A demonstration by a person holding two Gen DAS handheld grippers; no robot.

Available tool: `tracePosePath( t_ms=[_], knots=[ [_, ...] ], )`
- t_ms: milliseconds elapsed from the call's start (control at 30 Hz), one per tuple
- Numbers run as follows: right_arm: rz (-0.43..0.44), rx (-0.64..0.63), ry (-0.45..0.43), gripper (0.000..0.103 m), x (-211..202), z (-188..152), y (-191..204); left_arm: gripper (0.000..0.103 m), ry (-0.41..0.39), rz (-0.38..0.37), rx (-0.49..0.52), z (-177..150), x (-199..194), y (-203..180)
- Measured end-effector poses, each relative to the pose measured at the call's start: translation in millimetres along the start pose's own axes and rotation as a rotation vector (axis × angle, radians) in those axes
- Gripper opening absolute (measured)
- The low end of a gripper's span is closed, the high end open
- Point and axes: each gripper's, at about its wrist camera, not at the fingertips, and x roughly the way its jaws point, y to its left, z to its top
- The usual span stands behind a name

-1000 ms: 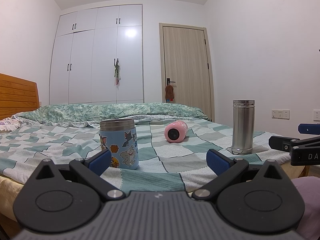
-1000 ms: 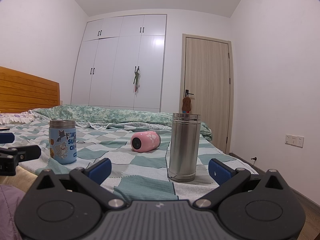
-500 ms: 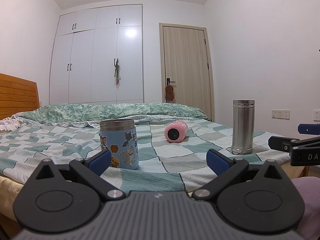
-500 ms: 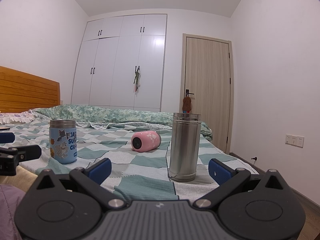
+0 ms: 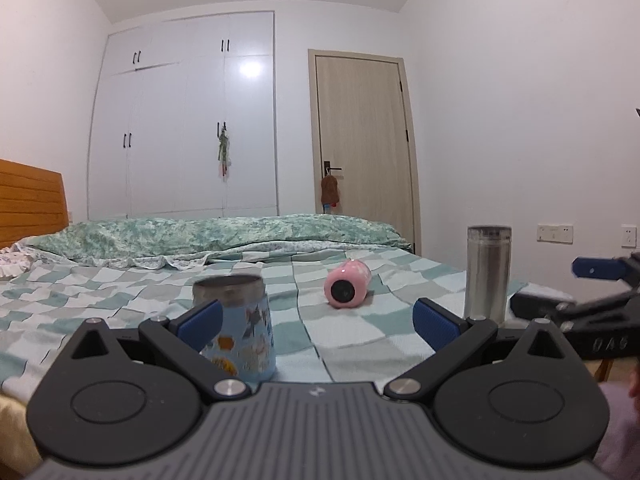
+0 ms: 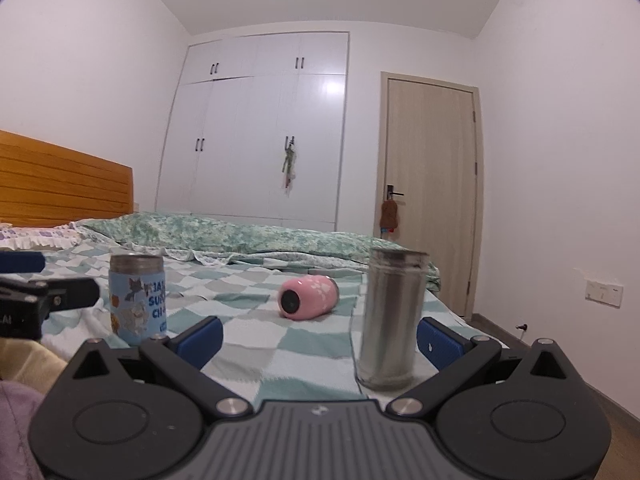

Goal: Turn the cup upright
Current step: 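Move the left tool toward the pink tumbler lying on its side, then close the left tool around the pink tumbler's body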

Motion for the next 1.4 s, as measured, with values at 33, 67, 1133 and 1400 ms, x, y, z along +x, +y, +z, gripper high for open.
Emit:
tracePosePath(
  t_ms=[33, 67, 1133, 1400],
  knots=[
    [0.007, -0.008, 0.002, 0.103, 6, 4, 3, 0.103, 0.003, -0.01, -0.003, 8, 5, 3],
    [0.011, -0.015, 0.004, 0.103, 10, 7, 4, 0.103, 0.005, -0.018, -0.003, 14, 9, 6],
    [-0.069, 0.032, 0.411, 0.103, 305, 71, 29, 0.103, 0.469, -0.196, 0.321, 136, 318, 34],
    [-0.16, 0.127, 0.521, 0.103, 351, 38, 12, 0.103, 0.614, -0.233, 0.36, 112, 397, 25]
  ],
)
